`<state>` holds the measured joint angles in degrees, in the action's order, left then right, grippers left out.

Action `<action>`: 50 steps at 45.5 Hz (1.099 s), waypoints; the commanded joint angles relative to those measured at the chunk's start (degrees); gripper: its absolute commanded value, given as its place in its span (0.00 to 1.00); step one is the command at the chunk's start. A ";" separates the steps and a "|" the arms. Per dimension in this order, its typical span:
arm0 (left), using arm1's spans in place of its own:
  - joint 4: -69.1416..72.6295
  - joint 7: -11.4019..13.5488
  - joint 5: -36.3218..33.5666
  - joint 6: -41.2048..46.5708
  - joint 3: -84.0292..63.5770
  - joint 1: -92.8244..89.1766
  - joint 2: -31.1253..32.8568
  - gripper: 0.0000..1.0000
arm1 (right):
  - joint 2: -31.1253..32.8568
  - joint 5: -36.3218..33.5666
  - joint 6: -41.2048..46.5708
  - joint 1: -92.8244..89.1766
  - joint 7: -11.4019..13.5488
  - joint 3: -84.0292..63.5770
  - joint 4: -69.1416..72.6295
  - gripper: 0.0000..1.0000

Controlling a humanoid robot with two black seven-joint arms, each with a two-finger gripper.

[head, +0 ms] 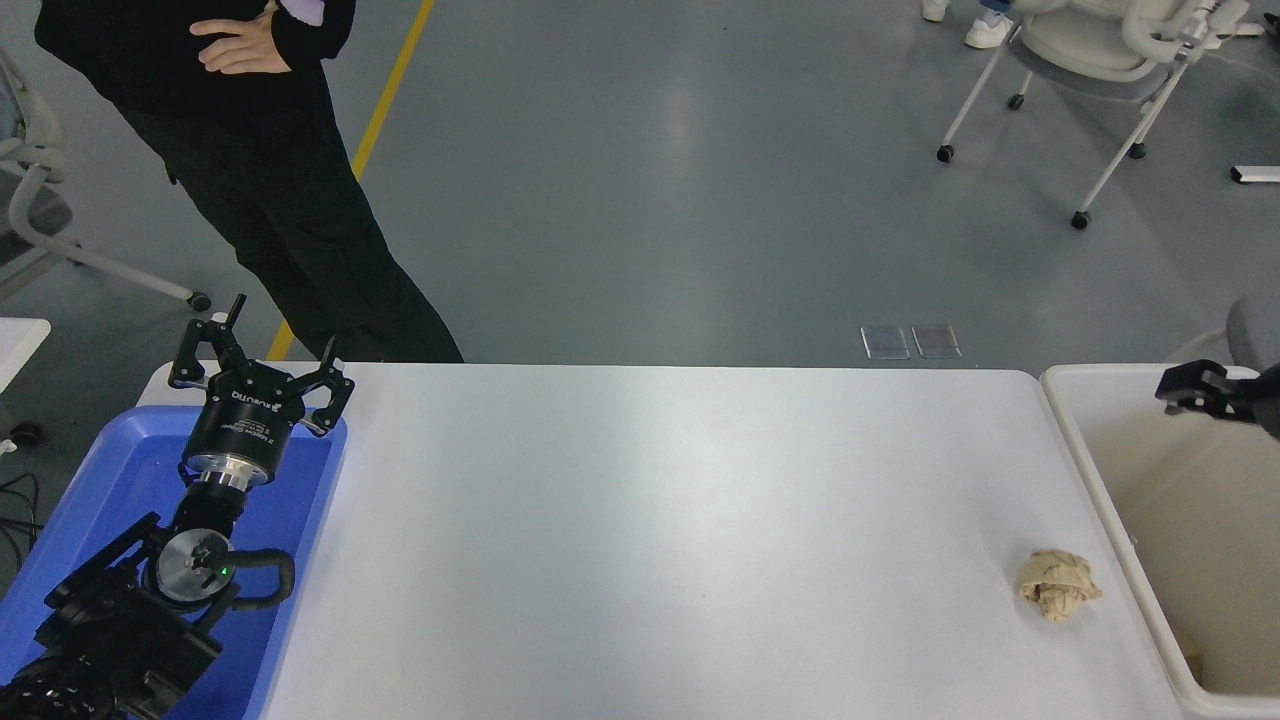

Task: Pick up foil plate and place in dustbin

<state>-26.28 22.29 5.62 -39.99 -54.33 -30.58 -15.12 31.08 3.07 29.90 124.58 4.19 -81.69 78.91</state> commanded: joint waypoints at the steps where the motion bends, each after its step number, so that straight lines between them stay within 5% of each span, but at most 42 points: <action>1: 0.00 0.03 0.00 0.00 -0.08 0.00 0.00 1.00 | -7.95 -2.19 15.10 13.76 -0.14 -1.45 2.47 1.00; 50: 0.00 -0.06 0.00 0.00 -0.08 0.00 0.00 1.00 | -13.23 -2.28 15.10 21.41 -0.14 3.99 6.87 1.00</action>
